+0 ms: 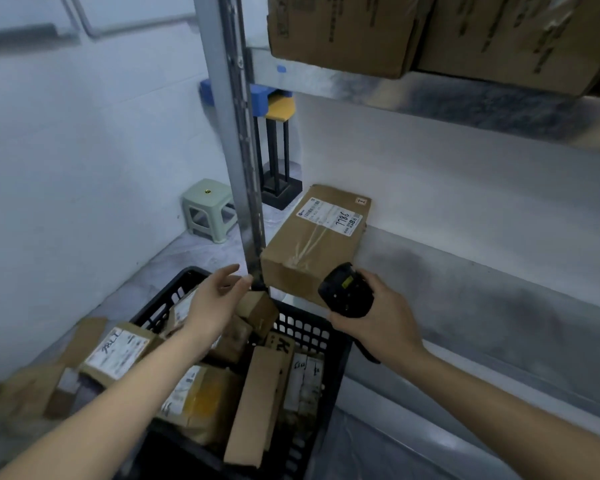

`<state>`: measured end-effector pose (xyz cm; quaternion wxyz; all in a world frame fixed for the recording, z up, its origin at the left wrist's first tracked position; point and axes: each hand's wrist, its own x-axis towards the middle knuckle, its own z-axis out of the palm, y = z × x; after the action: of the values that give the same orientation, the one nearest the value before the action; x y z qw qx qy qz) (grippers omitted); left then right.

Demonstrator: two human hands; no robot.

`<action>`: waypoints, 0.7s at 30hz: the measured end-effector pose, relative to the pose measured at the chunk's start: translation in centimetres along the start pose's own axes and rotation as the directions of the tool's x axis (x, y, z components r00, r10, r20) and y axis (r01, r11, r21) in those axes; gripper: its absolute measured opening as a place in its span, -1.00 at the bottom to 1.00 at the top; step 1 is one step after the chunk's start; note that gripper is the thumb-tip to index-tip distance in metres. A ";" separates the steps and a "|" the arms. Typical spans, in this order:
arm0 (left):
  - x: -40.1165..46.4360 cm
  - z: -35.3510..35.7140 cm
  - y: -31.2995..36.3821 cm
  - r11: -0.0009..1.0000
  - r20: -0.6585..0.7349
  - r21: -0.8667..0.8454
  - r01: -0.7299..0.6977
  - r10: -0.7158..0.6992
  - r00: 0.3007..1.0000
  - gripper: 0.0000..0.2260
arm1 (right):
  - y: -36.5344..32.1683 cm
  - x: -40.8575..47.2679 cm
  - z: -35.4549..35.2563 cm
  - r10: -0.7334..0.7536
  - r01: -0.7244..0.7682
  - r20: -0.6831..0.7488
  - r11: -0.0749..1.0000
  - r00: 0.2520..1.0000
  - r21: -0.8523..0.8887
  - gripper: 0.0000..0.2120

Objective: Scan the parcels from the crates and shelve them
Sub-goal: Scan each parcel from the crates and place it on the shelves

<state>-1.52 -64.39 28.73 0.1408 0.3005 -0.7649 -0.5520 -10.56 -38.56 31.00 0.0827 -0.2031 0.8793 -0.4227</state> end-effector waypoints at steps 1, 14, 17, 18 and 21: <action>-1.1 -0.3 -0.6 1.000 -0.009 0.003 0.008 -0.008 1.000 -0.57 | 0.0 -0.8 0.2 0.009 -0.009 0.008 1.000 1.000 -0.011 -0.17; -14.9 -1.1 -8.3 0.989 -0.042 0.031 0.141 -0.140 0.989 -0.62 | 3.1 -9.6 6.5 0.154 -0.152 0.419 0.988 0.895 -0.038 -0.24; -17.1 -0.5 -10.0 0.981 -0.034 0.063 0.185 -0.184 0.982 -0.60 | 3.8 -10.8 8.1 0.156 -0.164 0.474 0.986 0.867 -0.025 -0.10; -17.5 -0.4 -10.4 0.978 -0.032 0.077 0.196 -0.194 0.980 -0.59 | 3.9 -11.1 8.6 0.160 -0.166 0.481 0.986 0.862 -0.031 -0.06; -18.4 0.3 -11.4 0.971 -0.010 0.104 0.216 -0.216 0.976 -0.53 | 4.2 -11.3 9.5 0.169 -0.172 0.468 0.984 0.867 -0.035 0.01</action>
<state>16.12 -55.24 20.22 0.0634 0.3883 -0.7558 -0.5234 1.43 -38.17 21.44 0.3306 -0.2206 0.8460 -0.3553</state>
